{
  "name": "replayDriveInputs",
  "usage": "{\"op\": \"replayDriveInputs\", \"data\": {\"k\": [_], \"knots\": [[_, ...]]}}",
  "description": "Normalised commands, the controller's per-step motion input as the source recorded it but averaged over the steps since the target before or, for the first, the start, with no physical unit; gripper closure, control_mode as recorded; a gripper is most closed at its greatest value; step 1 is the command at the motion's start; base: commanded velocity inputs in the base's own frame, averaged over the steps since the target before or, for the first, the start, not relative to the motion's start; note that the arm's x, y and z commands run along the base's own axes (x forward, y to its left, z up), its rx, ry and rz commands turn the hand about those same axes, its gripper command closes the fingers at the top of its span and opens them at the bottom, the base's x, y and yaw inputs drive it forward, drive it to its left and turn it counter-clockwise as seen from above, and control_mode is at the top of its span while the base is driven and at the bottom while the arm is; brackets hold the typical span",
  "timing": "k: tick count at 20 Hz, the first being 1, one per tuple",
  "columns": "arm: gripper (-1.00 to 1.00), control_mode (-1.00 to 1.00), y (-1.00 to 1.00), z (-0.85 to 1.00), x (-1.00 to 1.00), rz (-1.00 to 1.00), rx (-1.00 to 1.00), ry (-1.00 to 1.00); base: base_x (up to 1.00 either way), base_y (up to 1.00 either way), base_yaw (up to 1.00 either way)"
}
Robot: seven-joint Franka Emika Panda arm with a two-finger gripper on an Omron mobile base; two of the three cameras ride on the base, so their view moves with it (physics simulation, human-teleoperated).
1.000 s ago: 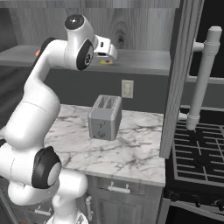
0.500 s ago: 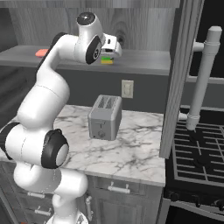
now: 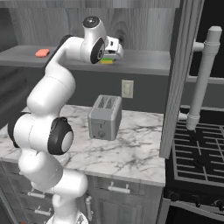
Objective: Locate and retrieve the bar soap and sponge from the cabinet. Place them next to the sink.
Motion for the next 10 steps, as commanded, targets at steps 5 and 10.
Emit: {"op": "replayDriveInputs", "data": {"k": [5, 10], "knots": [[-1.0, -1.0, 0.0, -0.14, 0.49, 0.0, 0.0, 0.01, 0.0, 0.0, 0.0], [-1.0, -1.0, 0.0, -0.16, 0.46, 0.0, 0.0, 0.06, 0.0, 0.0, 0.0]]}}
